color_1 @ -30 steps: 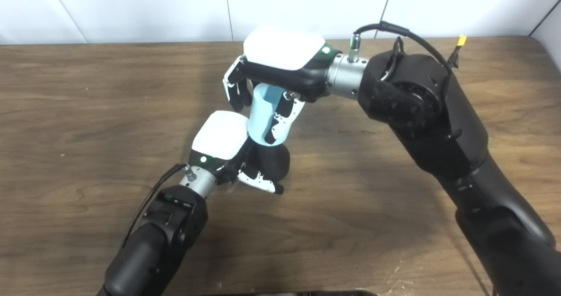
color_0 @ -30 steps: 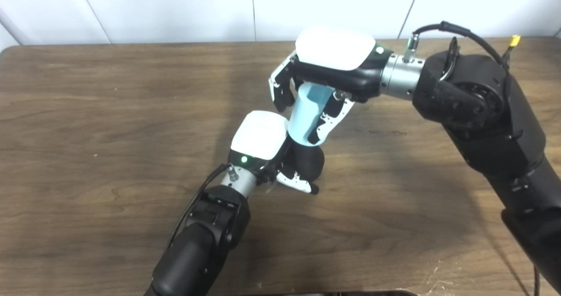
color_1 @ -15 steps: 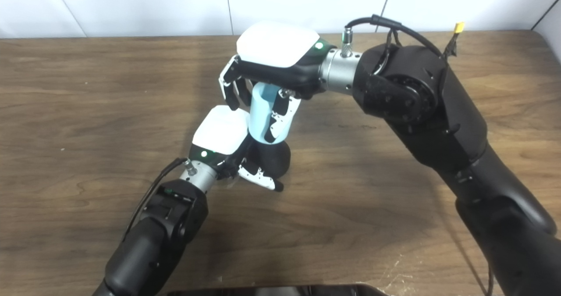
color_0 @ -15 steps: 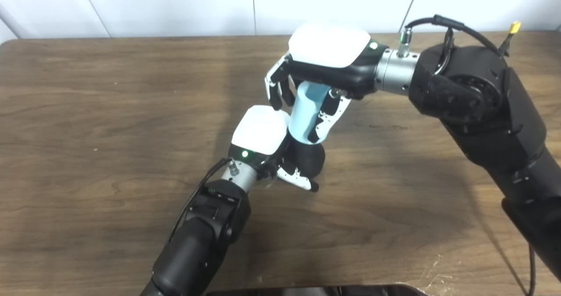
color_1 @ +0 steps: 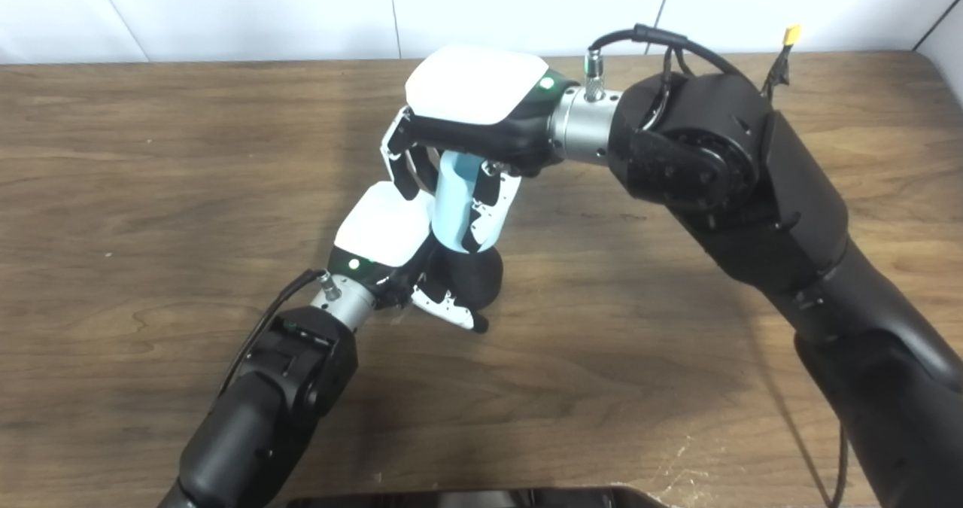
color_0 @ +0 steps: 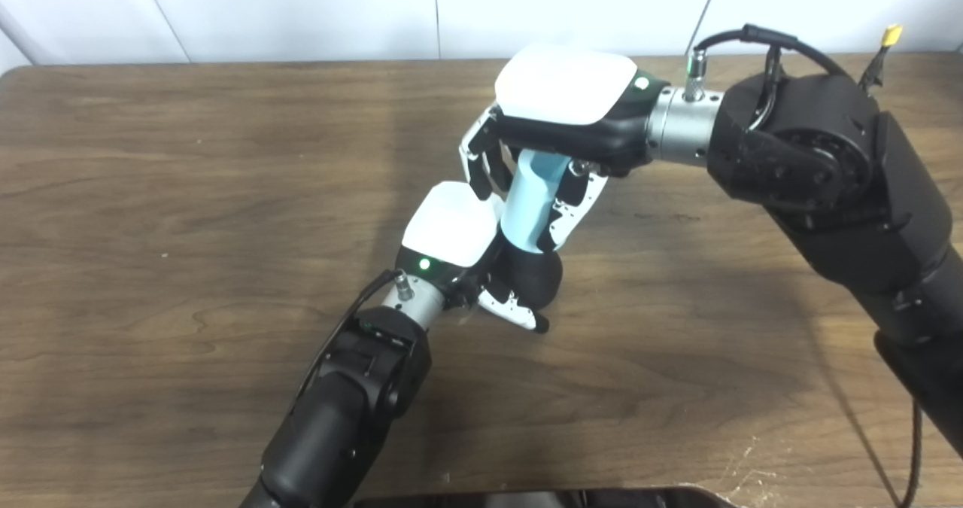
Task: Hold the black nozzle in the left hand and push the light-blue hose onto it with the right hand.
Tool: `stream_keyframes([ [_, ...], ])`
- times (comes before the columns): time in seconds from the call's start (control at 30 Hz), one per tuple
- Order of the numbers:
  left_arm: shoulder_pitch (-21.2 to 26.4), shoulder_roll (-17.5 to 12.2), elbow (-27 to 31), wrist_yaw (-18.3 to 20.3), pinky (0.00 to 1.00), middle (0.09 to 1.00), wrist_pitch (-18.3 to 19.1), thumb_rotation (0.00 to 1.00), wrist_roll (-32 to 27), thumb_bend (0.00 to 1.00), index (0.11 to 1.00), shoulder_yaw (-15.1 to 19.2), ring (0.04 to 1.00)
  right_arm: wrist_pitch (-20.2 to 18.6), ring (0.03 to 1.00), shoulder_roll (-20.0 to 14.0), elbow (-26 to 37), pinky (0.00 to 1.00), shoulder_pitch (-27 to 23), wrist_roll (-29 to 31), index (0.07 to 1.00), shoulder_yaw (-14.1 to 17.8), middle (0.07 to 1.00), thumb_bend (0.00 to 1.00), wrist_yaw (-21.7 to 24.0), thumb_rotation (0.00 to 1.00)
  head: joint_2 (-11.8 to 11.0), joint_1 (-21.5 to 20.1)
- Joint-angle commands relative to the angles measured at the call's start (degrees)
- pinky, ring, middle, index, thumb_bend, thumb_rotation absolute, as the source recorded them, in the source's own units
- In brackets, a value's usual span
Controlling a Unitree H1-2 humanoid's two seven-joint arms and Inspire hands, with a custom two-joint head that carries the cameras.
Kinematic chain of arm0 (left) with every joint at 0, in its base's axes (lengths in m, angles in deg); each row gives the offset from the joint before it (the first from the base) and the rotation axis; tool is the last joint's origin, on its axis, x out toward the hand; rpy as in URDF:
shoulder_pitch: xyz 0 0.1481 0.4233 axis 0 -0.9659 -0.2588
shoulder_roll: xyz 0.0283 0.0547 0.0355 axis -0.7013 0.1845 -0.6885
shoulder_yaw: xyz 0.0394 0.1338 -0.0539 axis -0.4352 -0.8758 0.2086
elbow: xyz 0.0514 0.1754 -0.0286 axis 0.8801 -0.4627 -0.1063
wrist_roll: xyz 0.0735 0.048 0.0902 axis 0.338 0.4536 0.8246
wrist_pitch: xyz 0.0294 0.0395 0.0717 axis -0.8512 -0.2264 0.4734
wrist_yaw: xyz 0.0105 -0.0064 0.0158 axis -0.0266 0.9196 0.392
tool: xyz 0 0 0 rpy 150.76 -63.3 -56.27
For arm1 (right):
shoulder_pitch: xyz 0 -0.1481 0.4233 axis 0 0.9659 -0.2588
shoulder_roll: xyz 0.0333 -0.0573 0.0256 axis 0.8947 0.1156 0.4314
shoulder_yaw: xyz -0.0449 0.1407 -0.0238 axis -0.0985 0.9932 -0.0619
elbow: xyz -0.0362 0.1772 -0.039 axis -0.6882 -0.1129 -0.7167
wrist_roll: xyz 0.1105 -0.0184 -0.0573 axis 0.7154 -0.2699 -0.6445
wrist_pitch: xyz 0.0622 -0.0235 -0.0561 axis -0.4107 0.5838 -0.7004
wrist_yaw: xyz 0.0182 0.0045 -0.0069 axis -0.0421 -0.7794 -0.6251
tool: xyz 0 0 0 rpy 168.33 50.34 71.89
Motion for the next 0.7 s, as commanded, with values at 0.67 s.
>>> stream_keyframes([
  [0.67, 0.5, 0.8, 1.4, 1.0, 0.66, 0.535, -0.3, 0.00, 1.0, 0.52, 0.448, 0.8, 0.595, 4.0, 0.474, -0.4, -1.4, 0.40, 3.3, 0.1, 0.507, 1.6, 0.522, 0.53, -3.8, 0.07, 0.2, 0.1],
])
